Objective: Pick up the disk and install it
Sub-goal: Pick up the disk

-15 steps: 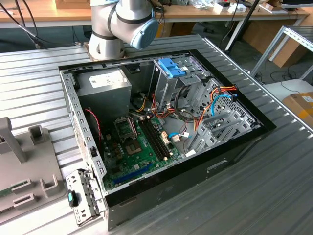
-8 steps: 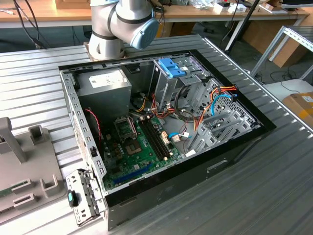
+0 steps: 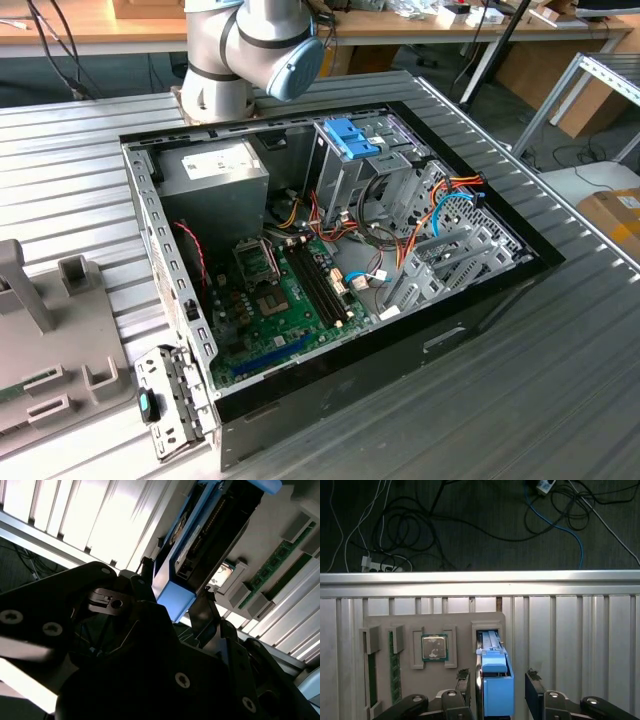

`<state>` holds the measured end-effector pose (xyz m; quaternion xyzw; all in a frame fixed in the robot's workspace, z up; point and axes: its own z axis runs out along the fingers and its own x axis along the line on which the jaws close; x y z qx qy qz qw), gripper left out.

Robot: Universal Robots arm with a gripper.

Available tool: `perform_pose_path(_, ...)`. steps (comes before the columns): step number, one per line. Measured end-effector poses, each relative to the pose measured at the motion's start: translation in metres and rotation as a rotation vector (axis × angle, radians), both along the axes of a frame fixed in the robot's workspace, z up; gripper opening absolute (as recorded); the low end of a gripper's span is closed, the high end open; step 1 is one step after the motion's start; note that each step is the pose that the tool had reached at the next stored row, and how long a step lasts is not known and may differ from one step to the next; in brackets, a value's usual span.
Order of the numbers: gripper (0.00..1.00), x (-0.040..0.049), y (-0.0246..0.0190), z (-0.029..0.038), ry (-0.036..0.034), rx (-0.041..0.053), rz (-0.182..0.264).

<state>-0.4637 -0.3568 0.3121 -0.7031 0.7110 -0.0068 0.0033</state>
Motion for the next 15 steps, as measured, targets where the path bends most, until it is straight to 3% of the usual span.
perform_pose_path(2,0.54,0.0000,0.0000,0.0000,0.0000,0.0000,0.000)
perform_pose_path(4,0.41,-0.0001,0.0000,0.0000,0.0001,-0.0001,0.000)
perform_pose_path(6,0.37,-0.0001,0.0000,0.0000,0.0000,0.0000,0.000)
perform_pose_path(15,0.37,-0.0003,0.0000,0.0000,0.0000,0.0000,0.008)
